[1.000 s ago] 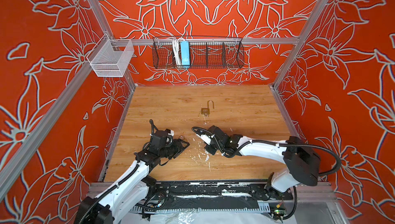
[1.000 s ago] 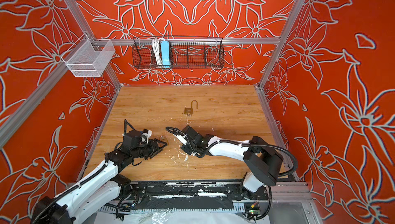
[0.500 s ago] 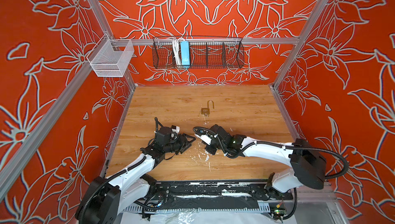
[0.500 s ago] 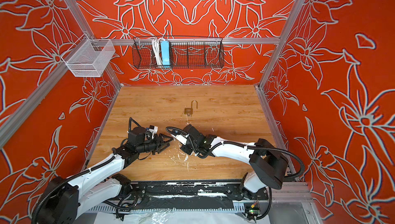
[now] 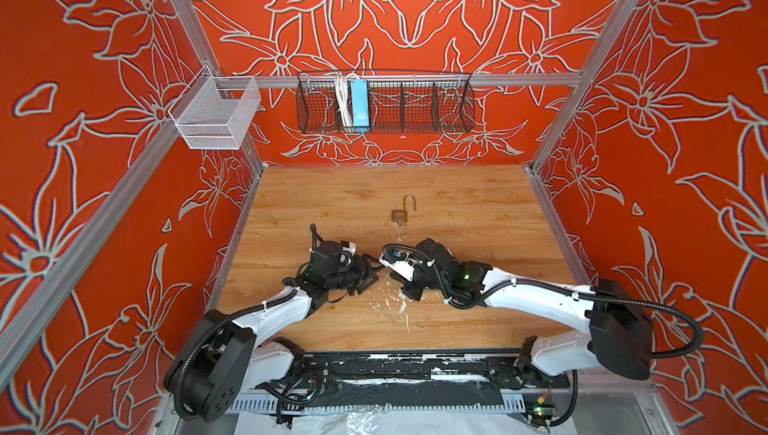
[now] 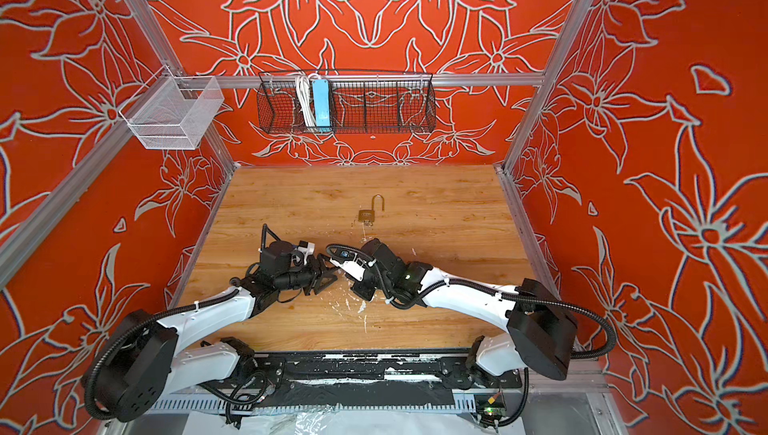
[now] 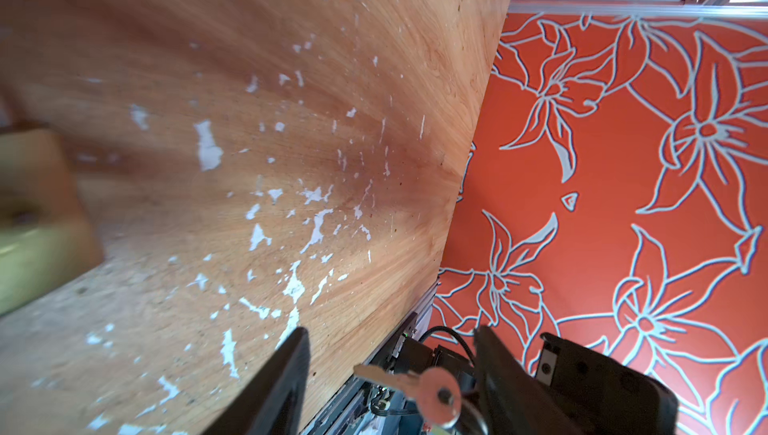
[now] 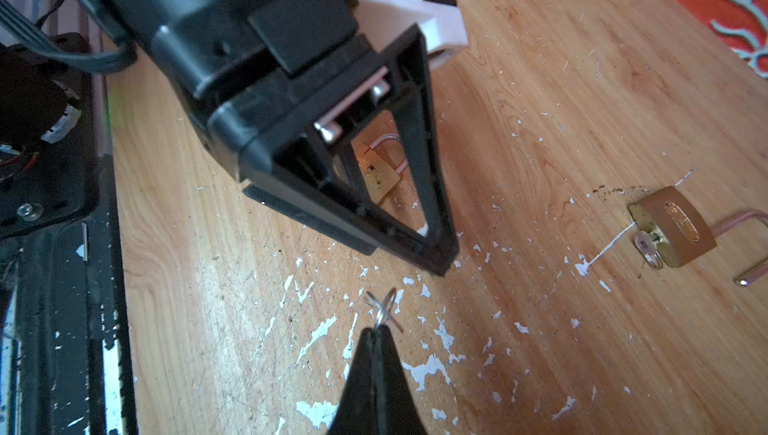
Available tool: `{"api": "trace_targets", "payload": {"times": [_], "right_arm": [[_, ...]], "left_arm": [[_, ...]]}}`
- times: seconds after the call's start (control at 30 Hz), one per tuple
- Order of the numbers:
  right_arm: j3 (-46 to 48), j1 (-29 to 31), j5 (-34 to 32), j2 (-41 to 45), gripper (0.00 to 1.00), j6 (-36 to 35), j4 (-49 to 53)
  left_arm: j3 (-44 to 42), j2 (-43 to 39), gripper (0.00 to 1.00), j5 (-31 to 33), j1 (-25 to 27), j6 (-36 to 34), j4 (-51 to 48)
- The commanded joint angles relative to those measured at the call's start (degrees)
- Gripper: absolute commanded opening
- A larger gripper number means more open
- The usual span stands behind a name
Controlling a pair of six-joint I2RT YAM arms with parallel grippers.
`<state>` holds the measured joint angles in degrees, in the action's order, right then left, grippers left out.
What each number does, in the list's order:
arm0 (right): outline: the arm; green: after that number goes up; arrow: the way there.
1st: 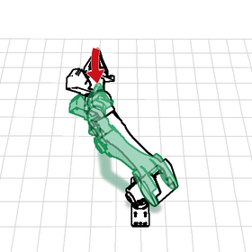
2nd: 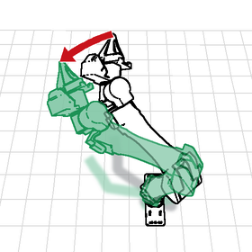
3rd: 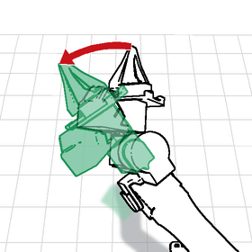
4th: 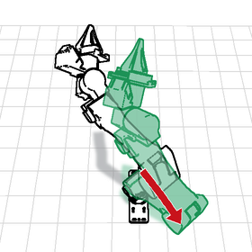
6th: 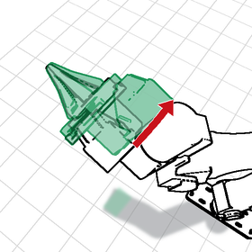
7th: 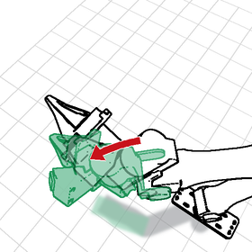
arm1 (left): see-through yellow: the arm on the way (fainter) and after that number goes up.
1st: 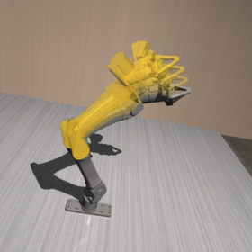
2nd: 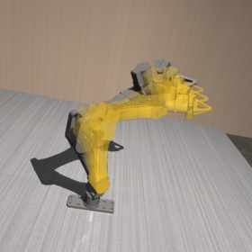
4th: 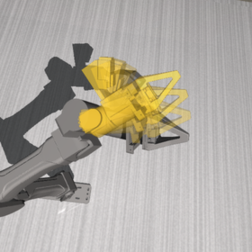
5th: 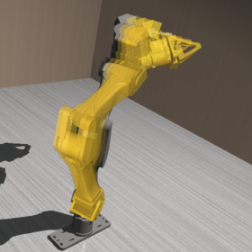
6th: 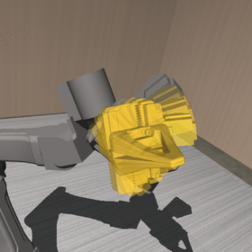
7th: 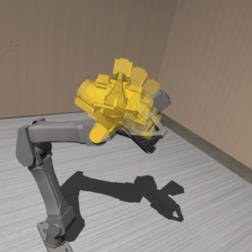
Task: Unlock with the key
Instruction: 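Lift the key and bring it toward the left gripper while the left gripper moves in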
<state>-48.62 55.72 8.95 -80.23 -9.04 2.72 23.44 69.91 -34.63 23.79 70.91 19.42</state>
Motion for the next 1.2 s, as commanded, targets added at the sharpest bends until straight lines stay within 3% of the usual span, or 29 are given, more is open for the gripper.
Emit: {"api": "trace_targets", "payload": {"times": [0.0, 0.23, 0.53, 0.83, 1.17], "right_arm": [[1.0, 0.3, 2.2, 0.9, 0.0, -1.8, -0.8], [0.8, 0.3, -2.2, 0.6, 0.0, -0.8, -1.5], [0.5, 0.3, -4.3, 0.0, 0.0, -0.2, -2.5], [0.6, 0.3, -5.0, -0.8, 0.0, 0.1, -2.9], [1.9, 0.3, -4.1, 0.6, 0.0, 0.1, -2.7]], "left_arm": [[1.9, 1.3, 0.67, 0.3, 1.5, 3.4, 3.0], [2.2, 4.1, 0.69, 1.1, 2.7, 8.2, 2.2], [2.3, 9.1, 0.72, -0.5, 4.6, 18.2, 15.7], [2.8, 7.1, 0.72, 2.1, 4.9, 21.1, 15.8], [1.3, 5.9, 0.58, 6.2, 4.9, 22.7, 16.3]]}}
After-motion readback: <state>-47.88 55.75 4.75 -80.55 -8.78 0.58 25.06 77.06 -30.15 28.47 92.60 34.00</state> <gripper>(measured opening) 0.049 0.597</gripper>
